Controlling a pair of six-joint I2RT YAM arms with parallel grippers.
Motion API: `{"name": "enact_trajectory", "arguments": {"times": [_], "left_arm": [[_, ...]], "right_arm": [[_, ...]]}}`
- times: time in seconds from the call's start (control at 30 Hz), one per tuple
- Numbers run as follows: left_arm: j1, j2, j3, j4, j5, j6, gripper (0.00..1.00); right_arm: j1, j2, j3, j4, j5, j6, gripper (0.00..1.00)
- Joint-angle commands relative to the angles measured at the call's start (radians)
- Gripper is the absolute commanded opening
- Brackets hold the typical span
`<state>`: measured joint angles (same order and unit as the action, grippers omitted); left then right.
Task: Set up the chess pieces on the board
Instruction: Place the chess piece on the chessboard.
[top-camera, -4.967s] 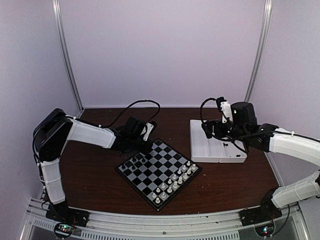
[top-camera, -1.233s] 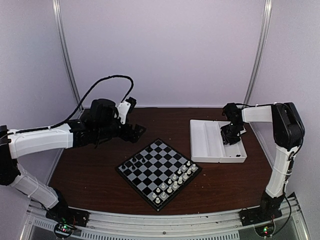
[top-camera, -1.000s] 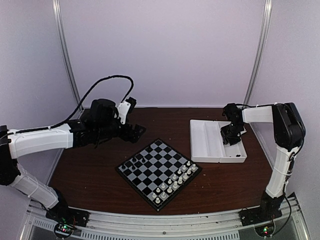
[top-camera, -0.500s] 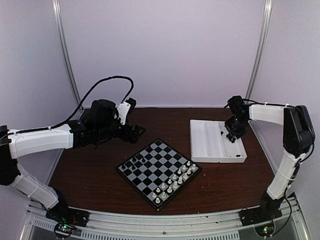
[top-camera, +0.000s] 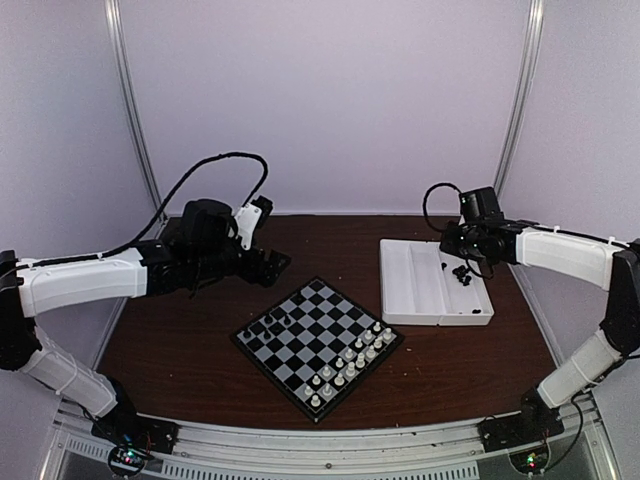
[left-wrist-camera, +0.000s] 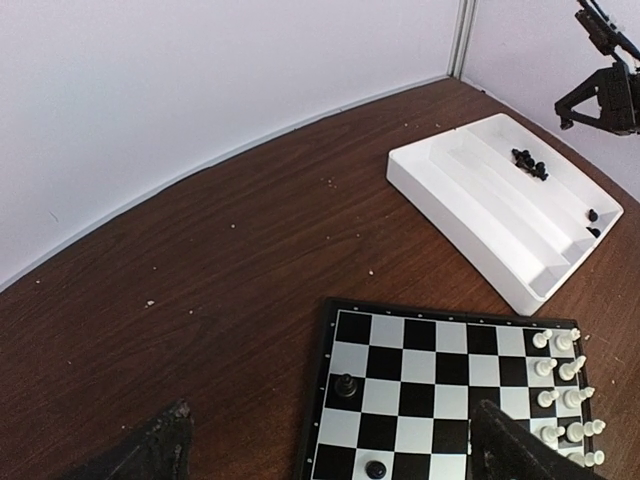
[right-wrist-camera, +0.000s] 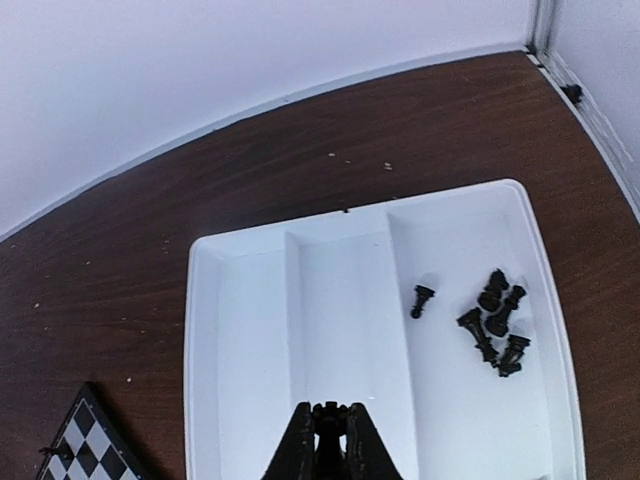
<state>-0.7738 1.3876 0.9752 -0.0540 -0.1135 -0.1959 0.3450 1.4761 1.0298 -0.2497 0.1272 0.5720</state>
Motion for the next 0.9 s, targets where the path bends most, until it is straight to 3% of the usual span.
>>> {"name": "enact_trajectory", "arguments": {"times": [0.0,0.23,0.37,0.87], "left_arm": [[0.005,0.012,0.022,0.04,-0.015,0.011,0.96],[0.005,0.009,0.022,0.015,-0.021,-0.035,0.96],[0.005,0.005,0.017,-0.016,-0.024,-0.069,0.96],[0.018,-0.046,-0.03,-0.117,-0.018,-0.162,0.96]], "right_arm": [[0.074,-0.007,-0.02,0.159,-0.109,-0.197,0.11],[0.183,0.066,-0.075,0.431,-0.41,-0.253,0.13],[0.235,0.126,-0.08,0.547,-0.507,-0.252,0.13],[0.473,0.411,0.002,0.637,-0.553,-0.321,0.13]]}}
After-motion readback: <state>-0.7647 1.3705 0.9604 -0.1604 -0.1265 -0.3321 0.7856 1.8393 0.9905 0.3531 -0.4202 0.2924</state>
